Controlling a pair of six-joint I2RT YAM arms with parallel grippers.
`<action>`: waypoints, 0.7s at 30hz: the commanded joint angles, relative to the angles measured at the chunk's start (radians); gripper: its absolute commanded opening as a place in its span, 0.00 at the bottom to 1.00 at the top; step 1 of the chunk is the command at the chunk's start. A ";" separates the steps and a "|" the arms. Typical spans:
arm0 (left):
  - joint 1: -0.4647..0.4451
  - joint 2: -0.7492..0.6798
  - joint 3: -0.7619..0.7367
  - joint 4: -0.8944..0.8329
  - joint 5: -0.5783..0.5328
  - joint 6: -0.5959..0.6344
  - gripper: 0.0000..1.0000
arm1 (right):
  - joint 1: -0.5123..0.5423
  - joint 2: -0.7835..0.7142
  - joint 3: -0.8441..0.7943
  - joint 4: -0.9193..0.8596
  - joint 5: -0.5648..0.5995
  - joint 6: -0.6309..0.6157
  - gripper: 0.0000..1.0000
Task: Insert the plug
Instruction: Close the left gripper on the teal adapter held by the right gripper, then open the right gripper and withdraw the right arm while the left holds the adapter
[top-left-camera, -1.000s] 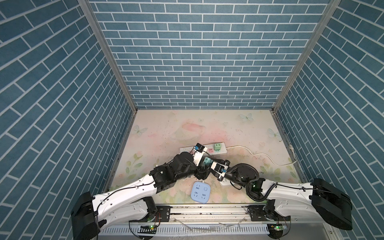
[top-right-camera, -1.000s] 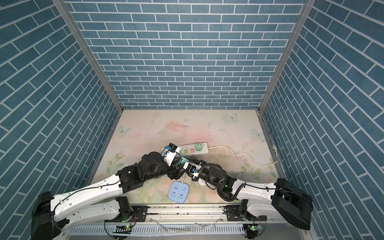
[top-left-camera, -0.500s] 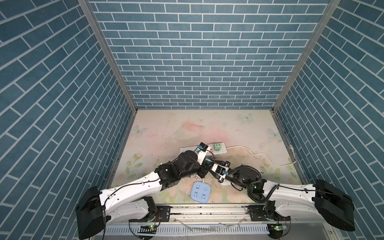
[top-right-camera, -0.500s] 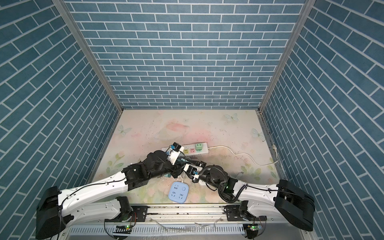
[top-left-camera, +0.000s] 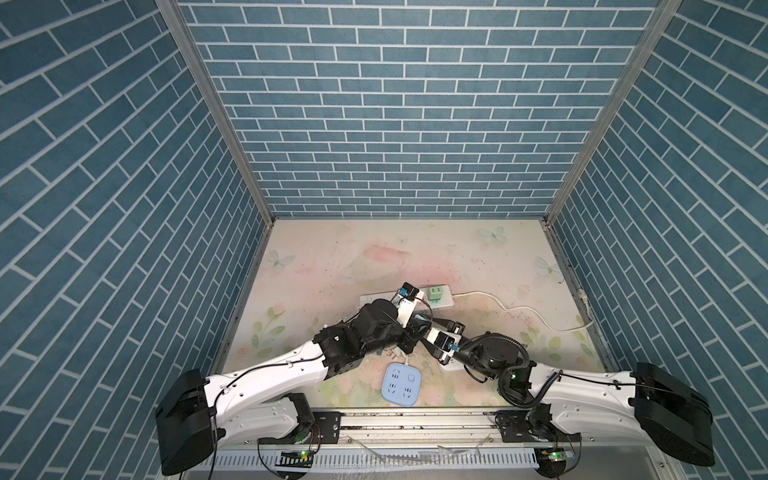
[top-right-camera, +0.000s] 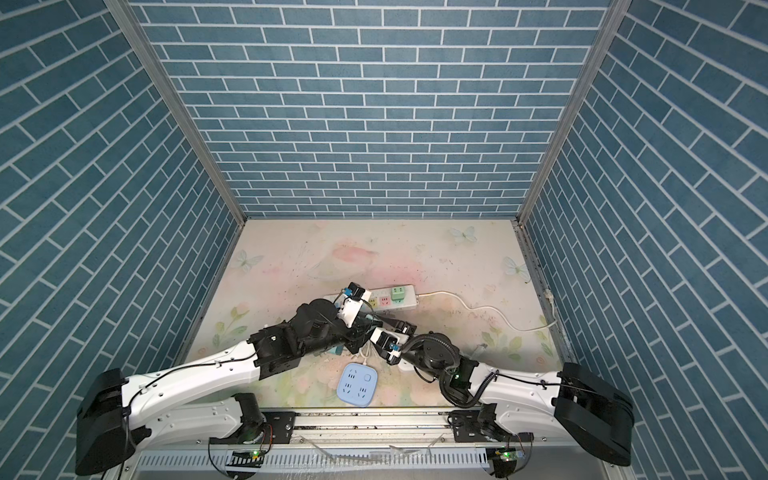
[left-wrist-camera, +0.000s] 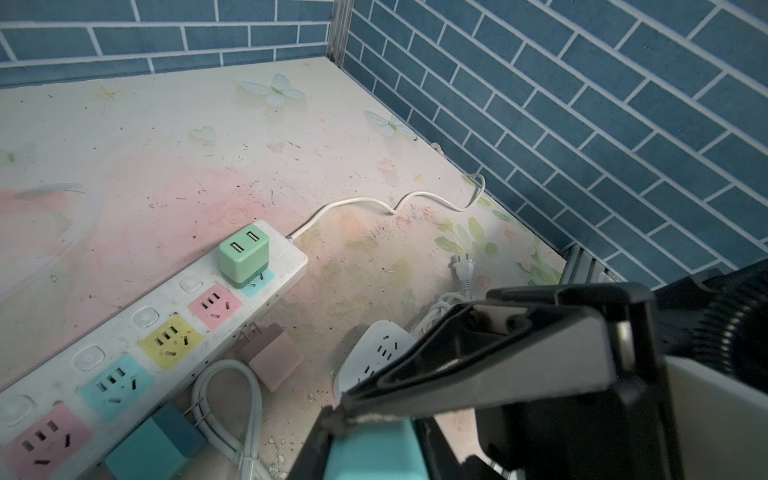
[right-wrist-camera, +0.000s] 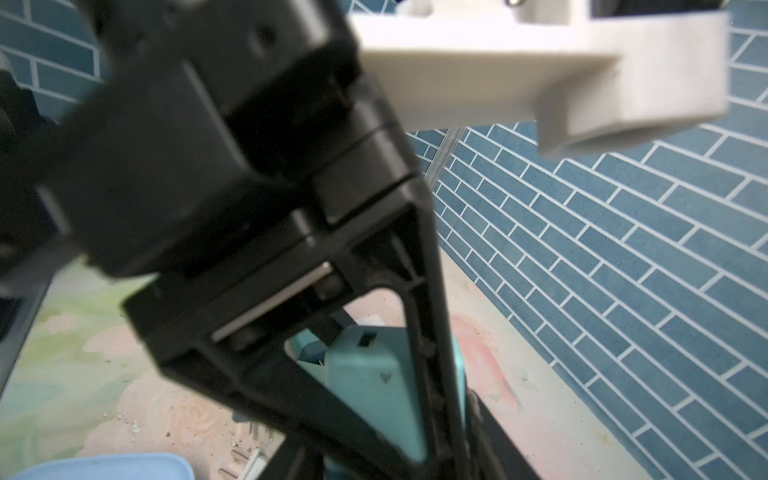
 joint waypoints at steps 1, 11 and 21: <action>-0.003 -0.039 0.005 -0.019 -0.039 0.114 0.00 | 0.006 -0.042 -0.024 0.028 0.043 0.028 0.65; -0.004 -0.168 -0.034 -0.045 -0.183 0.402 0.00 | 0.007 -0.126 -0.040 -0.097 0.202 0.048 0.99; 0.018 -0.225 -0.078 -0.037 -0.303 0.618 0.00 | -0.083 -0.090 0.007 -0.165 0.667 0.211 0.99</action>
